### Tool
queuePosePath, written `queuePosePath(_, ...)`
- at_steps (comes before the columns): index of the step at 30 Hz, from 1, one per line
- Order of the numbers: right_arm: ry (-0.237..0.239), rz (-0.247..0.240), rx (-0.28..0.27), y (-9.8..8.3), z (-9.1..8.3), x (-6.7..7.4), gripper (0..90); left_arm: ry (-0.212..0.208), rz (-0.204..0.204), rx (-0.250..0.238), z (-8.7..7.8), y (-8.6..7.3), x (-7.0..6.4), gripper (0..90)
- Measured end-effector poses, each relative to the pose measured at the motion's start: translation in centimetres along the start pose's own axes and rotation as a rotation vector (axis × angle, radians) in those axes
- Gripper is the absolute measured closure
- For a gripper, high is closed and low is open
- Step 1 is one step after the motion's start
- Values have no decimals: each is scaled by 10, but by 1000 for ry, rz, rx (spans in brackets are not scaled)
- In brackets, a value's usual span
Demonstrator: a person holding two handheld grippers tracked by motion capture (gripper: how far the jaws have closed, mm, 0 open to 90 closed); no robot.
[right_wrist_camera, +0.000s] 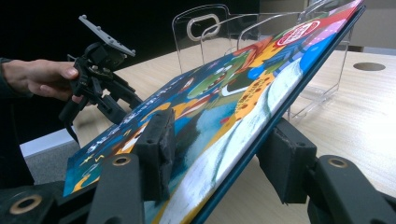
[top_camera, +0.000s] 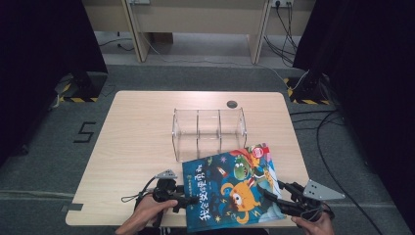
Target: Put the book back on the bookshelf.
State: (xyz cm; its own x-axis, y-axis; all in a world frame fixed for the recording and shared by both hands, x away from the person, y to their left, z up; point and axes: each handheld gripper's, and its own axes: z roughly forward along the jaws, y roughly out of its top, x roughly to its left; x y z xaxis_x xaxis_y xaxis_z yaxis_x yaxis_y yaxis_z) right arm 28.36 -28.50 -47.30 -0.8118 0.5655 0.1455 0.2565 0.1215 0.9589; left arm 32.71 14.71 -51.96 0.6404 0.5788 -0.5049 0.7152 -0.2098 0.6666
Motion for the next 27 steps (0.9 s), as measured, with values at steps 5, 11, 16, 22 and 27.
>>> queuePosePath(5, 0, 8, -2, -1, -1, -2, 483, 6, -18, 11, 1, 3, -1, 199)
queuePosePath(11, 0, 52, 14, -6, -1, -6, 484, -9, -75, -9, -1, 3, 6, 299)
queuePosePath(16, -1, 102, 47, -11, 0, -11, 484, -7, -75, -13, -1, 3, 7, 334)
queuePosePath(22, -54, 179, 115, -18, 2, -17, 478, -1, -69, -76, -7, 4, 5, 450)
queuePosePath(27, -101, 243, 159, -24, 1, -24, 475, -10, -39, -105, -8, 5, 0, 515)
